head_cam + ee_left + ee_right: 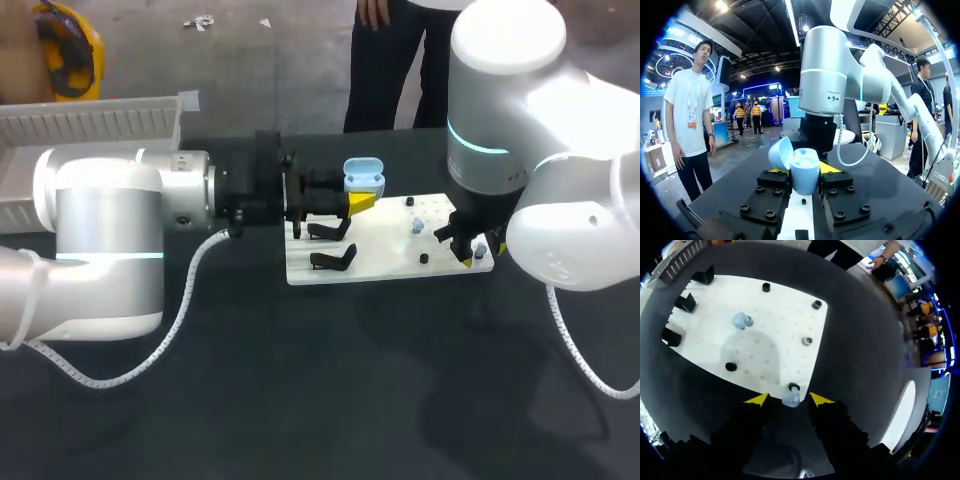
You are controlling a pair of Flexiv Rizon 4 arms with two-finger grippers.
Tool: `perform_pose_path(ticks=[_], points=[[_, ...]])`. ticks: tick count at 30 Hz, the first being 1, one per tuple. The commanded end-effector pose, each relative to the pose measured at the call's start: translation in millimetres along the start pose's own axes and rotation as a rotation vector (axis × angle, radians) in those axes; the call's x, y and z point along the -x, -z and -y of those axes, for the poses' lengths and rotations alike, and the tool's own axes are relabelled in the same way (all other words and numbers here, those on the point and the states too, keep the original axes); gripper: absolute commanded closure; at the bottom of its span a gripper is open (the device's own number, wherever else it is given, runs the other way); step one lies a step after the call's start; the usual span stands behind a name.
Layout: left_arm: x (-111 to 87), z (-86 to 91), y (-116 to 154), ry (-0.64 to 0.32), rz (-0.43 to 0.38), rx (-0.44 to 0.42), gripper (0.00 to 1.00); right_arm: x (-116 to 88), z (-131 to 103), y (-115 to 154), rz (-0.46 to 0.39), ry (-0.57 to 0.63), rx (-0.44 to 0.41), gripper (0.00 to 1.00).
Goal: Pick up each earbud case from the left stands, insert the matching earbuds, close the lid, and place the case in the box.
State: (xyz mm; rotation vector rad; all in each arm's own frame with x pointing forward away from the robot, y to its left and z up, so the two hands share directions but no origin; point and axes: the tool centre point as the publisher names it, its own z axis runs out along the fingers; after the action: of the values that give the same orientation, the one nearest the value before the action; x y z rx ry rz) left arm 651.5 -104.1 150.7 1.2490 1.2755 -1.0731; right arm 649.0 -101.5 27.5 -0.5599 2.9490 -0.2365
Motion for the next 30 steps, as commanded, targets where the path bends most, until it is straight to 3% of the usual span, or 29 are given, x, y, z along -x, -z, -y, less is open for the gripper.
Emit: perform_pose_path(ticks=[1, 11, 15, 22, 27, 30], points=[[-0.6, 2.3, -0.5, -0.004, 0.004, 0.01, 1.0, -1.8, 0.0, 0.7, 0.004, -0.005, -0.003, 0.52], [-0.6, 2.3, -0.5, -0.004, 0.004, 0.01, 1.0, 0.8, 0.6, 1.2, 0.01, -0.011, -0.001, 0.56], [-0.6, 2.3, -0.5, -0.004, 0.004, 0.01, 1.0, 1.9, 1.1, 1.5, 0.01, -0.014, -0.003, 0.64], [-0.6, 2.3, -0.5, -0.004, 0.004, 0.01, 1.0, 3.9, 1.0, -0.7, 0.007, -0.017, 0.001, 0.65], [-0.6, 2.3, -0.5, -0.004, 0.004, 0.01, 1.0, 4.5, 0.3, -1.2, 0.003, -0.015, 0.002, 0.77], [-0.6, 2.3, -0.5, -0.004, 0.004, 0.01, 1.0, 4.1, -0.2, -3.1, -0.002, -0.016, 0.003, 1.0]])
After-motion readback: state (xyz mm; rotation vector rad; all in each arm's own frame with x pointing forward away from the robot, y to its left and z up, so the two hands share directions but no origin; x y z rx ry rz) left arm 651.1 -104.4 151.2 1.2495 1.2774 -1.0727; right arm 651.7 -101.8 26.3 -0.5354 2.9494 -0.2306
